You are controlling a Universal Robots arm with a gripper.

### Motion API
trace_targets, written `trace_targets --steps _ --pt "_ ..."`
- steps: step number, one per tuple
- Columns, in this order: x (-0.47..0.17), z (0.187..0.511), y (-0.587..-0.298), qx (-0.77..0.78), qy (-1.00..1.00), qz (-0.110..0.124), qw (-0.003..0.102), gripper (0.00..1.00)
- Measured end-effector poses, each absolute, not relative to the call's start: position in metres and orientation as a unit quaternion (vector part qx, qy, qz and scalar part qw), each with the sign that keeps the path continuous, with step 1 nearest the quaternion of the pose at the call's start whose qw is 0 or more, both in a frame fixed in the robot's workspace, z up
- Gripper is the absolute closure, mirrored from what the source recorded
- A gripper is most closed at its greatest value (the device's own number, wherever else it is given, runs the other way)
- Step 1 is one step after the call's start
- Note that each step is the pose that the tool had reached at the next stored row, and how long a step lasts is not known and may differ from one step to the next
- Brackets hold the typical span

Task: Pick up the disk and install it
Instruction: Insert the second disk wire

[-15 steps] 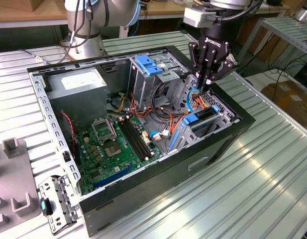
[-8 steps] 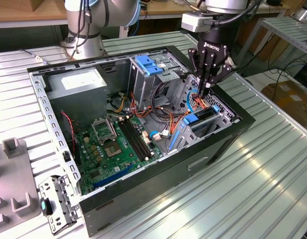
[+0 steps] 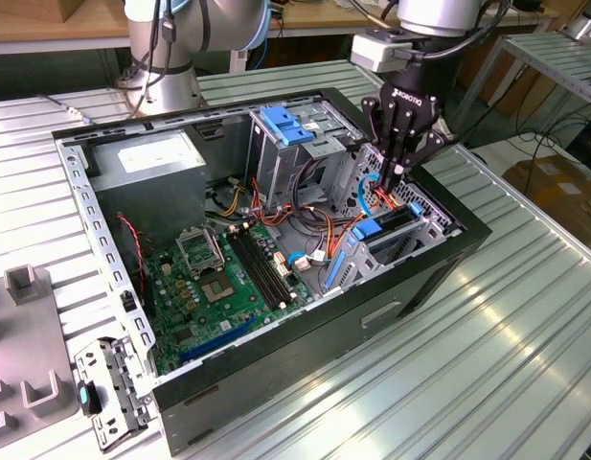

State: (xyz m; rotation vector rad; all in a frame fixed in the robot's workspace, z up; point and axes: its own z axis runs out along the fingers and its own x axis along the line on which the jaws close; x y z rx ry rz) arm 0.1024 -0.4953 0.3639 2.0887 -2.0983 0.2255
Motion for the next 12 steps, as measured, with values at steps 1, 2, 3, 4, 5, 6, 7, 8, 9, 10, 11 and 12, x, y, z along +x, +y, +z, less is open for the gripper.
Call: trace_targets --steps 1,2,3,4,5,6,7,8,9,10,11,12 --pt "0.102 0.364 -0.498 0.702 -0.703 0.076 0.085 0.84" --pt "0.101 0.363 -0.501 0.704 -0.701 0.077 0.084 0.84" --pt "0.101 0.363 -0.502 0.705 -0.7 0.077 0.083 0.84" --pt "0.101 0.363 -0.503 0.706 -0.699 0.078 0.083 0.84" --pt "0.1 0.363 -0.504 0.708 -0.697 0.079 0.082 0.84" --pt "0.099 0.362 -0.505 0.709 -0.696 0.079 0.082 0.84" --pt "0.097 0.361 -0.507 0.711 -0.694 0.079 0.081 0.84" --pt "0.096 0.361 -0.507 0.712 -0.693 0.08 0.081 0.84" --pt "0.094 0.36 -0.508 0.713 -0.692 0.08 0.08 0.84" --pt "0.093 0.36 -0.508 0.714 -0.691 0.08 0.079 0.84" --pt "0.092 0.359 -0.508 0.715 -0.69 0.08 0.078 0.84" --pt "0.091 0.359 -0.509 0.715 -0.69 0.08 0.077 0.84"
